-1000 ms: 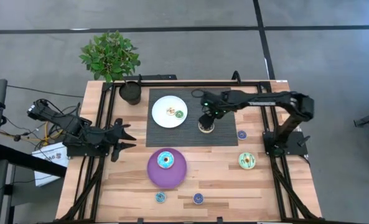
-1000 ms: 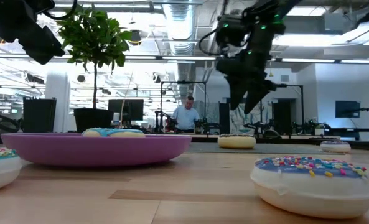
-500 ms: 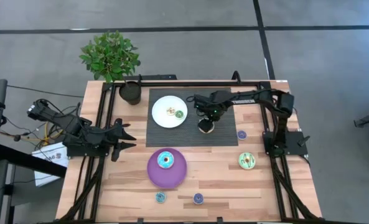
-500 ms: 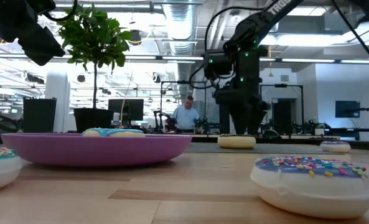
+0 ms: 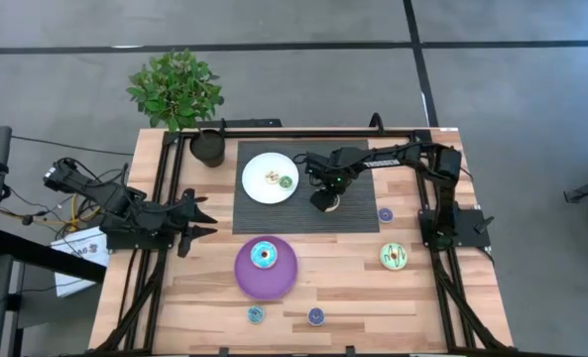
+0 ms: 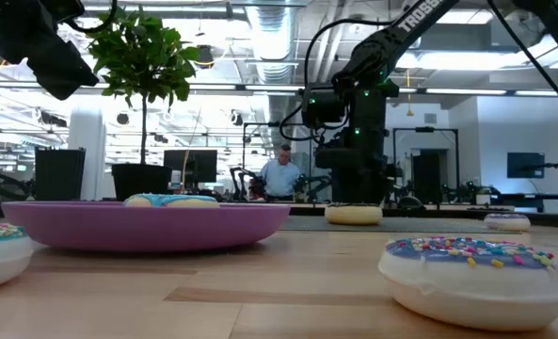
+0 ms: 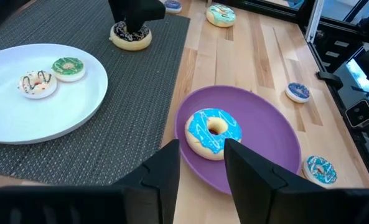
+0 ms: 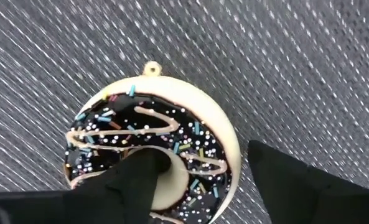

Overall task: Pick & Place donuts
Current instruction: Put the large black donut on the purple plate

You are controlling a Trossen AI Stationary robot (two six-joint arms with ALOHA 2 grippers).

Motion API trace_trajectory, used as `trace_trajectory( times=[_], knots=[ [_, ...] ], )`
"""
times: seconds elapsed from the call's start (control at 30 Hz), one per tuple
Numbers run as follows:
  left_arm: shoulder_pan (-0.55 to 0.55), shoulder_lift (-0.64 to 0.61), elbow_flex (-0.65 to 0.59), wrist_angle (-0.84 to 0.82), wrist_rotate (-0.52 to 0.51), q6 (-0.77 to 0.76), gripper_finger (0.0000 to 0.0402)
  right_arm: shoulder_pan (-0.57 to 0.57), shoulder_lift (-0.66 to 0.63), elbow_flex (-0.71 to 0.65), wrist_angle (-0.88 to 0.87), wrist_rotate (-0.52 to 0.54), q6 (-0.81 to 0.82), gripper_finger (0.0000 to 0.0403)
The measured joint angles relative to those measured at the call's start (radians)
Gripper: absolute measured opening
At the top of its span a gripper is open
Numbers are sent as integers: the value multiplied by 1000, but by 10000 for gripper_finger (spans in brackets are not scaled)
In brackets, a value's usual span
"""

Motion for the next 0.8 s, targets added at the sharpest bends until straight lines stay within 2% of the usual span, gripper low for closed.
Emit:
trace_trajectory(
  times=[0.37,0.63,0.8],
  knots=[
    [0,0,0,0,1,-11,116,2,0,0,3,-1,17,112],
    [0,0,0,0,2,-38,116,6,-20,-1,-36,-4,18,96],
    [0,0,0,0,3,-38,116,28,-90,-1,-69,-3,29,95]
  ],
)
